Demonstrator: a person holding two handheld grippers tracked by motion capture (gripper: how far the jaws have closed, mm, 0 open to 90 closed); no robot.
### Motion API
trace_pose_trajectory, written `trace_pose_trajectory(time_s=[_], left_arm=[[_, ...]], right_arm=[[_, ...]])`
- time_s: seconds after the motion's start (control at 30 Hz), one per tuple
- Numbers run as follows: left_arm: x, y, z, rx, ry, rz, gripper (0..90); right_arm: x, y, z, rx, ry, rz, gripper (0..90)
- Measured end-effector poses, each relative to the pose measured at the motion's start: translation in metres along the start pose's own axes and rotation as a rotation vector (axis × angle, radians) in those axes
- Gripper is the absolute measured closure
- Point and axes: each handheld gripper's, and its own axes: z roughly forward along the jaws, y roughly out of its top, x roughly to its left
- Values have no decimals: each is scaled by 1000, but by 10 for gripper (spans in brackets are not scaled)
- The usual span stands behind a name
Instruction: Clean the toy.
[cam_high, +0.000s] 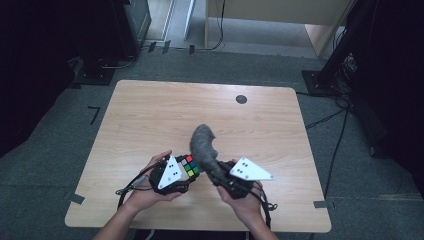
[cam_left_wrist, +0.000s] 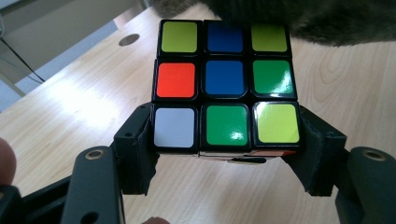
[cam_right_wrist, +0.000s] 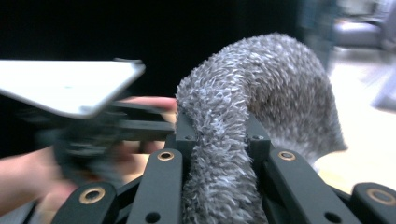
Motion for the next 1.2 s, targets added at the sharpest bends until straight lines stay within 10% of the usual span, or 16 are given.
trace_pose_trajectory(time_s=[0.07, 0.27, 0.43, 0.5, 0.67, 0.8, 0.87, 1.07, 1.2], left_arm=[[-2, 2, 0, 1, 9, 1, 343], [-1, 0, 1, 21, 33, 6, 343], [-3, 3, 0, 13, 38, 12, 343], [-1, 3, -2, -5, 38, 2, 344], [1, 2, -2, -3, 35, -7, 343], [-2, 4, -2, -13, 26, -3, 343], [-2, 5, -3, -20, 29, -3, 343], [5, 2, -10, -101, -19, -37, 343], [7, 4, -17, -169, -46, -62, 343]], right_arm=[[10, -5, 12, 107, 2, -45, 750], [-12, -9, 2, 66, -179, 20, 749], [16, -10, 11, 94, -22, -125, 736], [21, -13, 18, 126, -27, -169, 740], [-1, -5, 2, 62, -159, -74, 744], [8, -4, 4, 67, -2, -82, 732], [14, -9, 13, 121, -8, -150, 737], [-16, 1, -8, 19, -161, 0, 745], [-28, 2, -16, -40, -70, 115, 745]])
